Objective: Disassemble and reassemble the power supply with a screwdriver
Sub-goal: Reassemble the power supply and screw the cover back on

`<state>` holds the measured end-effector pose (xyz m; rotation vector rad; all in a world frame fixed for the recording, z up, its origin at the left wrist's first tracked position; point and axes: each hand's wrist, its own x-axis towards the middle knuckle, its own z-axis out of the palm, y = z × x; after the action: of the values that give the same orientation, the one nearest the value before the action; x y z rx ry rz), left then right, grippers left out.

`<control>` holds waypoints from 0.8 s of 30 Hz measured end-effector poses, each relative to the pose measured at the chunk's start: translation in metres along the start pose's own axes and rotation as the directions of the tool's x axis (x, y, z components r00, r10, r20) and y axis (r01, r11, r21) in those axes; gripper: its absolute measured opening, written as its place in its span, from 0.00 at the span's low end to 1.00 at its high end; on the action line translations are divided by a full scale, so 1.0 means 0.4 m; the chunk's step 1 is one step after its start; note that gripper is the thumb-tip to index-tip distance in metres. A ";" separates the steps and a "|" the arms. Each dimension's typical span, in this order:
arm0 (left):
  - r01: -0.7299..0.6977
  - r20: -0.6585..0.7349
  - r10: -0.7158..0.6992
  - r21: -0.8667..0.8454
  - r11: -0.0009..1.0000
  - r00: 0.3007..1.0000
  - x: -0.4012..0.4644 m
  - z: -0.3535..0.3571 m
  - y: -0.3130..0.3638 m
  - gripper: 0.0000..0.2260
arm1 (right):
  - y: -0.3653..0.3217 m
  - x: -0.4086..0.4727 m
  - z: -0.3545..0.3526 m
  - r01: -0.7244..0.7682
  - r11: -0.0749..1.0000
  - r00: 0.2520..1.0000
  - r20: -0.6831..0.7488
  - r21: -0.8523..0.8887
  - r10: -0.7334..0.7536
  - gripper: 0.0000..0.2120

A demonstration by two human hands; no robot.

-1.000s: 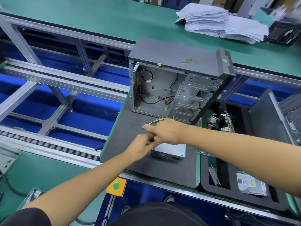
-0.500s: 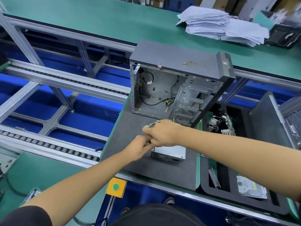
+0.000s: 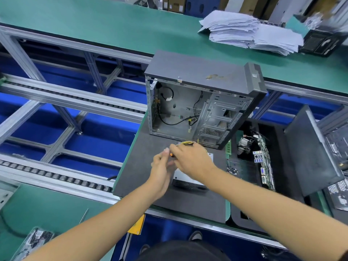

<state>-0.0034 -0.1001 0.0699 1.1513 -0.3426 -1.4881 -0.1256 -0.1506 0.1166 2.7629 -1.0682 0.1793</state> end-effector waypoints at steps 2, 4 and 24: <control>0.114 0.015 -0.113 -0.097 0.989 0.993 0.007 0.007 0.021 0.14 | -0.042 -0.023 0.040 -0.046 0.999 0.999 -0.015 -0.025 0.046 0.19; 0.190 -0.019 -0.191 -0.049 0.981 0.981 0.013 -0.016 0.025 0.09 | -0.083 -0.032 0.074 -0.043 0.994 0.999 -0.016 0.104 0.045 0.17; -0.261 0.262 0.014 0.964 -0.047 0.965 -0.032 -0.541 -0.099 0.17 | -0.154 -0.230 0.291 -0.497 0.803 0.867 0.227 0.329 0.443 0.38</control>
<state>0.1433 0.0053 -0.0565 2.0189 -1.9429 -0.9350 -0.1461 -0.0695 -0.0205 2.7919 -1.9441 0.2857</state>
